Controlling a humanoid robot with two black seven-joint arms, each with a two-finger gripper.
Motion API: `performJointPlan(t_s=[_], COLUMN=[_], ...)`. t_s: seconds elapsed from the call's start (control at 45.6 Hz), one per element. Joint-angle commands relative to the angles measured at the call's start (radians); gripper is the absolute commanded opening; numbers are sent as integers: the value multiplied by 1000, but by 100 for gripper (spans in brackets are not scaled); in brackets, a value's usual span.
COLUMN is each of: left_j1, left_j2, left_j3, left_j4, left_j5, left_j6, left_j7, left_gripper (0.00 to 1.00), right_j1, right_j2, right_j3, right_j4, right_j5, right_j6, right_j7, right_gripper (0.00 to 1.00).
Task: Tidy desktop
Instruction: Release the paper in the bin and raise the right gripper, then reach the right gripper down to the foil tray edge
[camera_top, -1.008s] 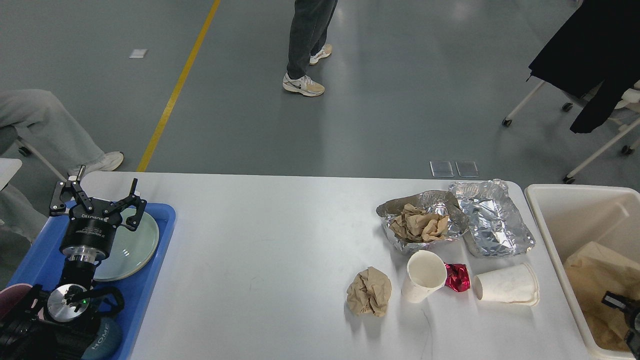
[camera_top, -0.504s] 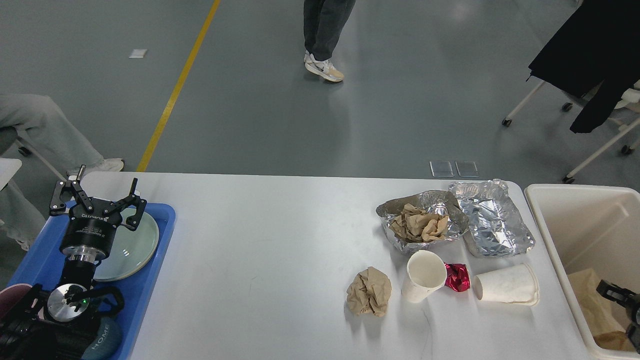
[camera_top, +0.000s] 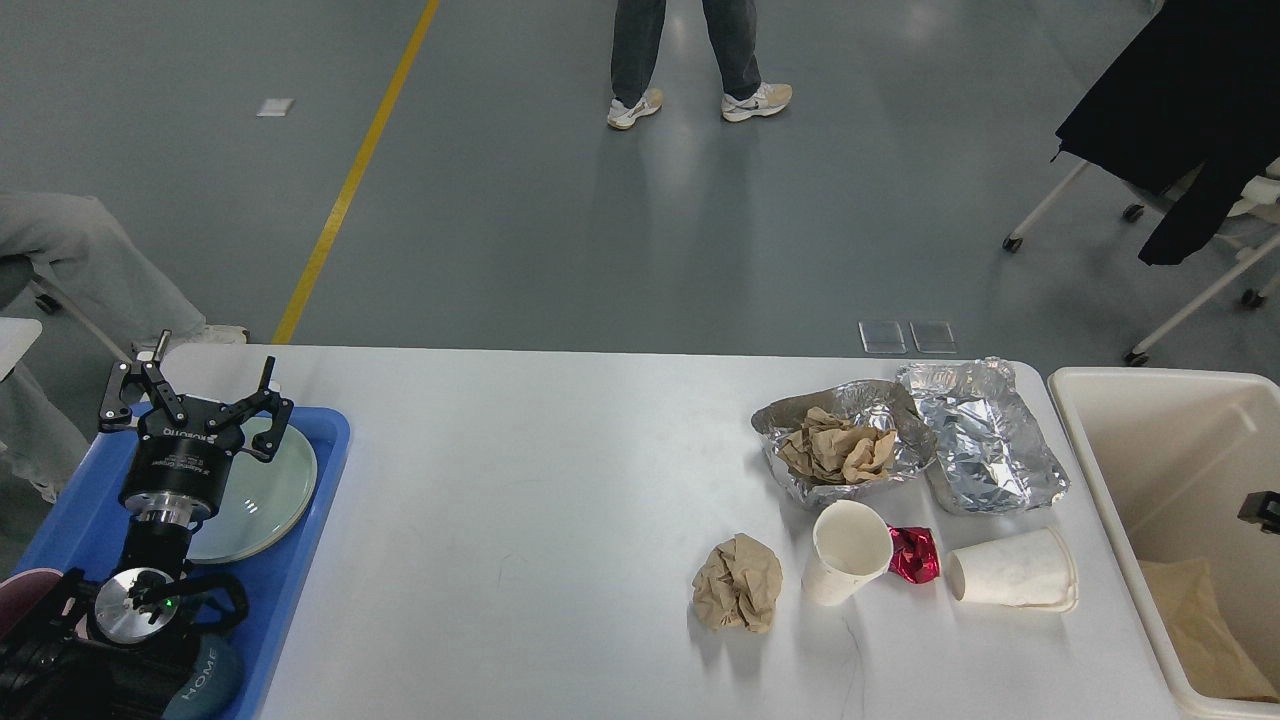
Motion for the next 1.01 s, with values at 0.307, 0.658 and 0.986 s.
performJointPlan(t_s=[0.307, 0.658, 0.986], left_j1=[0, 0, 0], left_j2=[0, 0, 0], left_j3=[0, 0, 0], left_j4=[0, 0, 0], left_j5=[-1, -1, -1], left_j6=[0, 2, 0], left_j7=[0, 0, 0], left_gripper=[96, 96, 96], right_j1=[893, 1312, 1378], right_j2=[277, 391, 432], right_j3=[-506, -411, -469], right_j4=[545, 912, 947], right_j5=[1, 24, 61], right_j6=[476, 656, 616], right_j7=[-15, -3, 204], right_gripper=[100, 100, 100])
